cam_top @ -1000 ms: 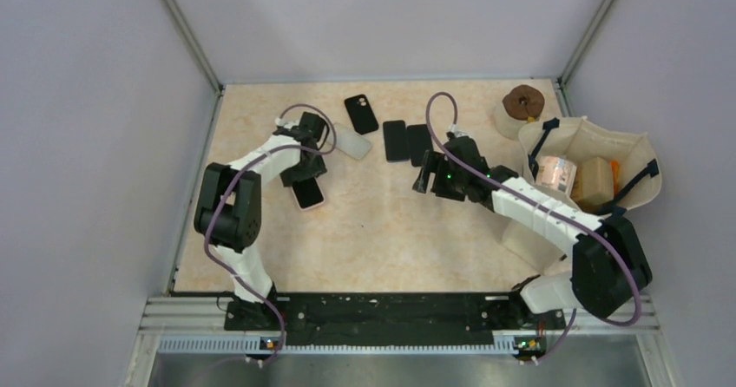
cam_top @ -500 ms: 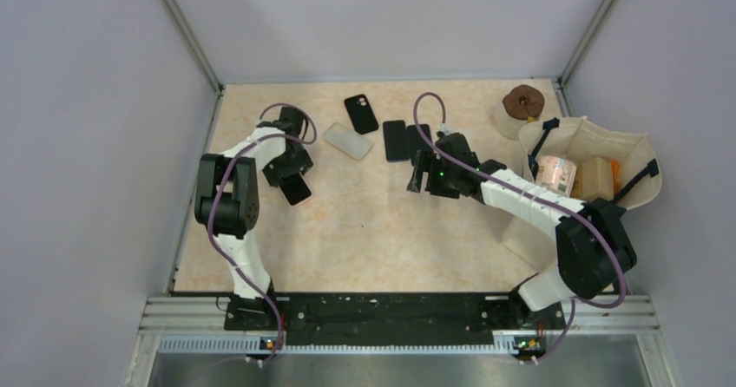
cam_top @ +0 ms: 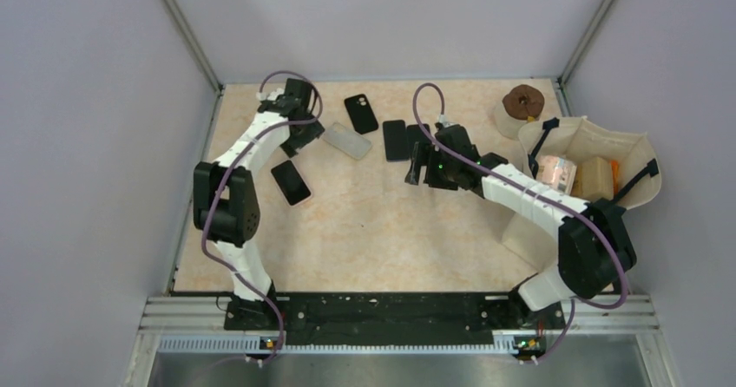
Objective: Put the phone into the phone case
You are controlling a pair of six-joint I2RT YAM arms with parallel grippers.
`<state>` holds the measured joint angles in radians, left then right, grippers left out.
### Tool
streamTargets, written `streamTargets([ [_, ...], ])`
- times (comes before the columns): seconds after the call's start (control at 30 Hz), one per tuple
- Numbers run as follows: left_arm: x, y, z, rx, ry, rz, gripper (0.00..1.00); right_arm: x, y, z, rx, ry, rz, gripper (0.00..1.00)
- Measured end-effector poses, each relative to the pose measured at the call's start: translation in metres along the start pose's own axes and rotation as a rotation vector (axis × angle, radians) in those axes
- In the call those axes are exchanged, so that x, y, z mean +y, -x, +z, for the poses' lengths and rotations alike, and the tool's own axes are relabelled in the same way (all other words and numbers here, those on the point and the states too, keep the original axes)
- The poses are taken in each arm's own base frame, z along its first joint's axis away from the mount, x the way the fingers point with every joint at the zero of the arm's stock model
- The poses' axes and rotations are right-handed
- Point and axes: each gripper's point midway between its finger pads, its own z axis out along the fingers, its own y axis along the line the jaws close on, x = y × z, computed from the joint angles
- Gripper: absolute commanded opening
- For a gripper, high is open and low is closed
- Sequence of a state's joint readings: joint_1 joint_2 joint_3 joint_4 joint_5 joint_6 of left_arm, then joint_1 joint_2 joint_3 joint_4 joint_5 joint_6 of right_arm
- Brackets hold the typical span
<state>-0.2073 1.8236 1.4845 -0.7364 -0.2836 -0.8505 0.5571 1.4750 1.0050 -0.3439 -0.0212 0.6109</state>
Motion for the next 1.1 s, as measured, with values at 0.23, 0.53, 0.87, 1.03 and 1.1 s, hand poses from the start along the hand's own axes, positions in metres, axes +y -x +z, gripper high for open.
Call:
streamTargets([
  [0.23,-0.086,0.003,0.025,-0.047,-0.052,-0.099,0.6,-0.003,-0.002,-0.001,0.011,-0.013,0.003,0.76],
  [0.53,-0.085,-0.028,0.08,-0.026,0.103,-0.13,0.53,-0.008,-0.007,-0.004,0.039,-0.032,-0.005,0.76],
  [0.87,-0.081,-0.025,0.087,-0.052,0.156,-0.15,0.46,-0.01,-0.006,-0.005,0.04,-0.038,0.0,0.75],
  [1.03,-0.084,-0.029,0.095,-0.056,0.175,-0.137,0.32,-0.009,0.009,-0.004,0.018,-0.038,0.015,0.74],
  [1.1,-0.085,-0.031,0.095,-0.055,0.178,-0.134,0.19,-0.009,0.013,-0.003,0.009,-0.038,0.02,0.74],
])
